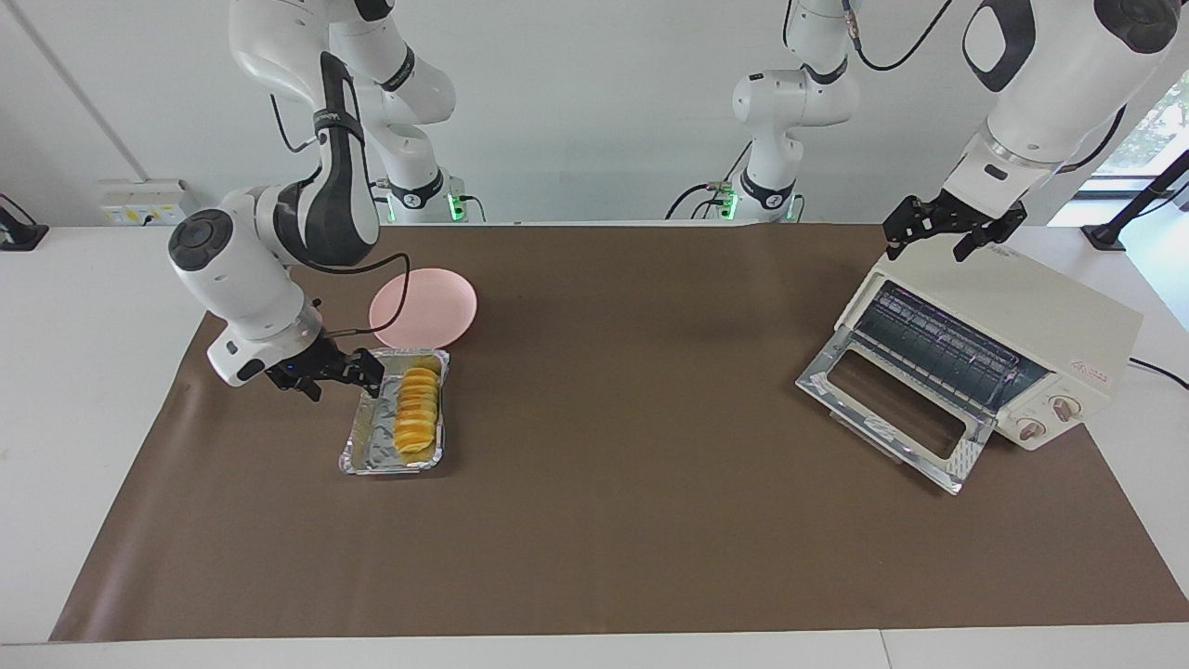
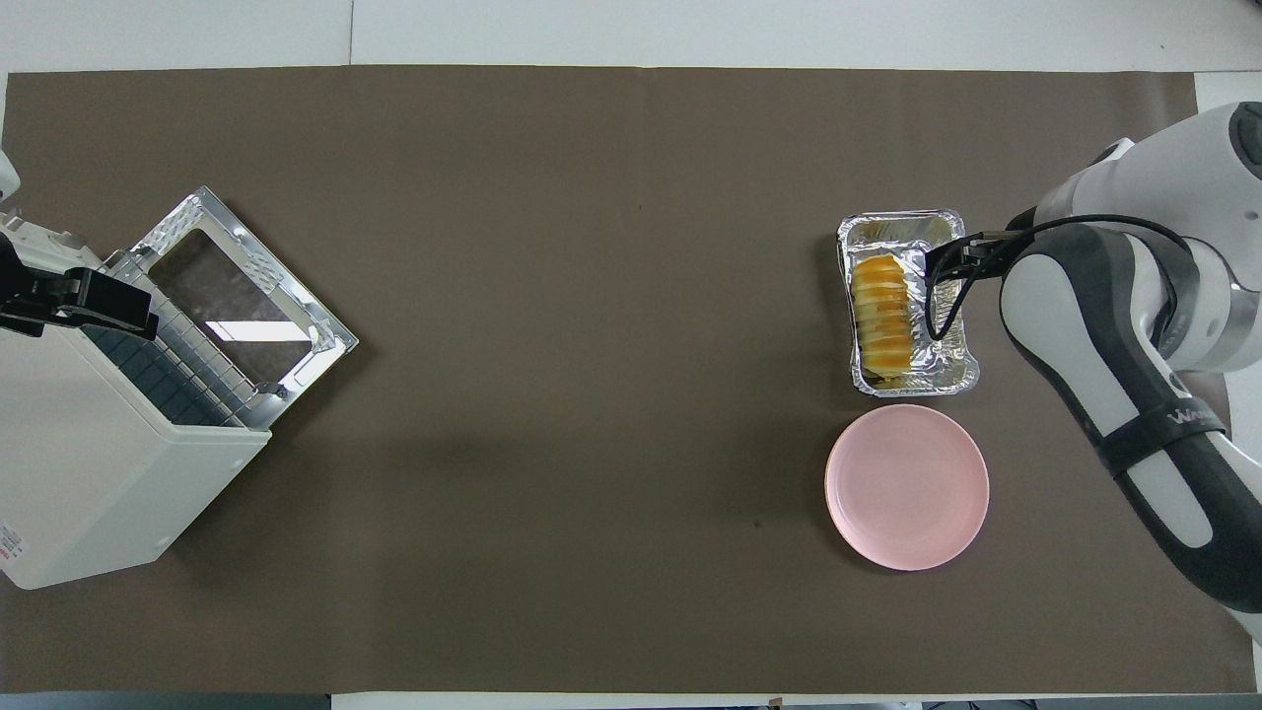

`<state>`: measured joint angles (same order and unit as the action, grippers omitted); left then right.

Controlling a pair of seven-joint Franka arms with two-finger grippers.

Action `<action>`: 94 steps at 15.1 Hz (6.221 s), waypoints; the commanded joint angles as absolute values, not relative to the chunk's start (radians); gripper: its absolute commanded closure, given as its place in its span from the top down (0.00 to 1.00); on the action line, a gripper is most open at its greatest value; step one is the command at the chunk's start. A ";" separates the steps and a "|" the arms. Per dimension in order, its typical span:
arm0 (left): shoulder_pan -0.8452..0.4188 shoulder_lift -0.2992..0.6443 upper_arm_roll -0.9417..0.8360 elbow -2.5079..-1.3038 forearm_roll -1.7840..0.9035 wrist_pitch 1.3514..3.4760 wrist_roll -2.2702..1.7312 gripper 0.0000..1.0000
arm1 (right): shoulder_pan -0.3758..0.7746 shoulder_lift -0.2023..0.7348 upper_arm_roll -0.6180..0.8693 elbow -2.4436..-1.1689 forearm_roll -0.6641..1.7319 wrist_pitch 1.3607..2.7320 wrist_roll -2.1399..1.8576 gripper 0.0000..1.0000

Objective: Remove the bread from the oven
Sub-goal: 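Lower the right gripper into the tray and grasp the bread slices, then lift the bread slices and carry them onto the pink plate, then lower the bread onto the pink plate and open the right gripper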

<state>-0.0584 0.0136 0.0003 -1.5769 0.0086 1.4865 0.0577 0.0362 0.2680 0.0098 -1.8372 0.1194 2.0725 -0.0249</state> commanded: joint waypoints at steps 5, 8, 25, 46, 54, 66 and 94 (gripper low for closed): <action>-0.046 -0.006 -0.006 -1.597 0.002 1.502 0.061 1.00 | 0.071 0.267 0.015 -1.929 0.110 2.161 -0.006 0.99; -0.046 -0.008 -0.006 -1.597 0.000 1.502 0.061 1.00 | 0.071 0.262 0.017 -1.976 0.115 2.206 -0.009 0.94; -0.046 -0.008 -0.006 -1.597 0.000 1.500 0.061 1.00 | 0.071 0.259 0.017 -2.000 0.120 2.220 -0.015 0.00; -0.046 -0.008 -0.006 -1.597 0.002 1.500 0.061 1.00 | 0.080 0.262 0.018 -2.039 0.121 2.272 -0.017 0.00; -0.046 -0.008 -0.006 -1.597 0.002 1.502 0.061 1.00 | 0.043 0.249 0.018 -2.005 0.146 2.228 -0.017 0.00; -0.046 -0.008 -0.006 -1.597 0.002 1.502 0.061 1.00 | 0.058 0.048 0.017 -1.897 0.144 1.795 0.100 0.00; -0.046 -0.006 -0.006 -1.597 0.000 1.500 0.061 1.00 | 0.097 -0.291 0.020 -2.688 0.144 2.336 0.061 0.02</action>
<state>-0.0584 0.0136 0.0003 -1.5769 0.0086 1.4870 0.0577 0.1261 -0.2816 0.0149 -2.6732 0.1350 2.3214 0.1132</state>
